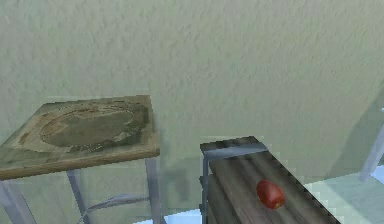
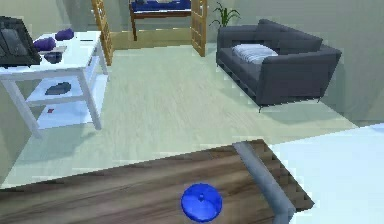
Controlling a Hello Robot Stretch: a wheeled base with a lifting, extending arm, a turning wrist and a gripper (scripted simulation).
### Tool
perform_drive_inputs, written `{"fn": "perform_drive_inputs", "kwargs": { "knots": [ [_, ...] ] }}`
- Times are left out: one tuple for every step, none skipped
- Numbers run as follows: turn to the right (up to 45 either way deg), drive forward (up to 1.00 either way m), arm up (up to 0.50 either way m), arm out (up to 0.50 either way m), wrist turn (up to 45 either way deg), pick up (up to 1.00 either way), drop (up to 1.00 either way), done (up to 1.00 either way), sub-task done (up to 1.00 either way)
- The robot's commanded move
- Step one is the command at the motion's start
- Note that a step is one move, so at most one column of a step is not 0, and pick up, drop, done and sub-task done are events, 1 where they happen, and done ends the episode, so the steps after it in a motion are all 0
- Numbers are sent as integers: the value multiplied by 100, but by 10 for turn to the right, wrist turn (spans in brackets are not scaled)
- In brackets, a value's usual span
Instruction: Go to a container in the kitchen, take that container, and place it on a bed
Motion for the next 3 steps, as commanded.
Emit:
{"fn": "perform_drive_inputs", "kwargs": {
  "knots": [
    [0,0,50,0,0,0,0,0,0],
    [0,0,30,0,0,0,0,0,0],
    [0,0,0,10,0,0,0,0,0]
  ]
}}
